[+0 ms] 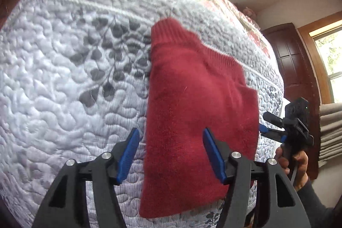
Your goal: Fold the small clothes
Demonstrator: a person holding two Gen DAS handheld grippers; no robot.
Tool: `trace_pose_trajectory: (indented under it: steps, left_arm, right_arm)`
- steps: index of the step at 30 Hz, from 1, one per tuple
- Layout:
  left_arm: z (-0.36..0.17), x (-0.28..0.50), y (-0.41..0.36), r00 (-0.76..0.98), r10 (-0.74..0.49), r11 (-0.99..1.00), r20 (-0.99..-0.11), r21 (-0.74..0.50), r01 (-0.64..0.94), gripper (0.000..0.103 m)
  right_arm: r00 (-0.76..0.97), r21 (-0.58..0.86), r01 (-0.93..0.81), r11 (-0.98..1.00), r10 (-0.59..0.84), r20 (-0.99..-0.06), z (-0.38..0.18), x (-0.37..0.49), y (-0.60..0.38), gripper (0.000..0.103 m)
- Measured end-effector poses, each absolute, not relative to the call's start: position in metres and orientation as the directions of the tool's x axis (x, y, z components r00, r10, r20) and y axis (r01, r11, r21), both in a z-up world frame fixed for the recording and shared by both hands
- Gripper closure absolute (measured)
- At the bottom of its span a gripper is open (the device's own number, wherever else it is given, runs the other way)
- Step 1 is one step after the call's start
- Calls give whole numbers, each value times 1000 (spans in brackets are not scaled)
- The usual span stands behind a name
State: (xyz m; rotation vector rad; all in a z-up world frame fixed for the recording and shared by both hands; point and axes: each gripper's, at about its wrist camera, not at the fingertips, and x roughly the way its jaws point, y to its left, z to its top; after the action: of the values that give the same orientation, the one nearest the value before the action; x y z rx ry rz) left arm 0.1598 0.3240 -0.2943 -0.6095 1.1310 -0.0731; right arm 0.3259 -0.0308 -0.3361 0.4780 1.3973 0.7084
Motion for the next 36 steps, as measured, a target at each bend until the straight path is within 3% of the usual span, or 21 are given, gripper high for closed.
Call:
trace_pose_trajectory:
  steps: [1, 3, 4, 8, 10, 12, 14, 16, 18, 21, 23, 24, 25, 29, 30, 31, 32, 33, 34, 36]
  left_arm:
    - [-285, 156, 321, 470, -365, 830, -804, -509, -227, 37]
    - [-275, 150, 313, 495, -417, 807, -763, -561, -185, 37]
    - [-274, 152, 299, 490, -454, 792, -744, -589, -159, 36]
    - [-305, 161, 247, 375, -546, 783, -749, -616, -89, 35]
    - [-327, 163, 224, 312, -554, 795, -772, -602, -77, 33]
    - [-346, 164, 209, 274, -556, 801, -784, -594, -74, 29]
    - [-347, 165, 201, 268, -537, 820, -800, -569, -55, 23]
    - [-336, 165, 199, 274, -547, 813, -791, -580, -51, 22]
    - [-321, 160, 202, 291, -555, 805, -779, -591, -47, 18]
    - [-313, 142, 211, 317, -532, 815, -785, -577, -62, 9]
    - [-325, 136, 218, 279, -520, 820, -807, -564, -101, 9]
    - [-333, 136, 221, 263, -519, 817, -814, -562, -128, 9]
    - [-339, 135, 223, 253, -524, 810, -813, -568, -147, 9]
    - [-338, 128, 227, 255, -519, 801, -816, -568, -188, 10]
    - [-331, 121, 229, 259, -509, 807, -821, -559, -187, 9]
    - [-321, 112, 228, 258, -495, 818, -830, -545, -184, 9]
    - [-310, 104, 227, 252, -464, 840, -849, -512, -181, 4]
    - [-298, 94, 228, 258, -418, 866, -871, -467, -177, 4]
    - [-283, 84, 227, 273, -363, 894, -891, -415, -166, 4]
    - [-246, 58, 222, 313, -248, 944, -917, -301, -133, 4]
  right_arm:
    - [53, 662, -205, 721, 683, -728, -325, 332, -26, 56]
    - [92, 664, -279, 694, 707, -701, -306, 339, -12, 85]
    - [85, 672, -307, 674, 722, -686, -304, 341, -11, 92]
    - [-11, 647, -340, 683, 685, -729, -330, 337, 30, 94]
    - [-2, 586, -343, 735, 623, -782, -355, 339, 31, 103]
    - [-10, 609, -289, 738, 634, -773, -372, 345, 21, 103]
    - [0, 610, -298, 734, 639, -769, -364, 339, 21, 103]
    - [21, 605, -341, 719, 649, -760, -338, 326, 17, 94]
    - [23, 624, -370, 688, 679, -734, -314, 308, 14, 93]
    - [-48, 637, -409, 653, 682, -730, -309, 270, 21, 93]
    - [-108, 633, -400, 663, 652, -751, -331, 253, 21, 94]
    - [-115, 620, -386, 682, 632, -767, -344, 249, 19, 102]
    - [-109, 606, -373, 703, 615, -781, -353, 248, 16, 103]
    - [-44, 592, -333, 734, 615, -787, -340, 239, -1, 103]
    - [-15, 578, -329, 747, 608, -794, -330, 234, -5, 93]
    - [5, 566, -318, 760, 599, -801, -319, 227, -9, 70]
    - [26, 553, -306, 775, 588, -809, -306, 218, -13, 57]
    - [51, 536, -301, 789, 574, -817, -292, 209, -15, 34]
    - [79, 506, -312, 804, 552, -830, -276, 195, -16, 19]
    - [114, 406, -360, 840, 471, -875, -242, 163, -16, 9]
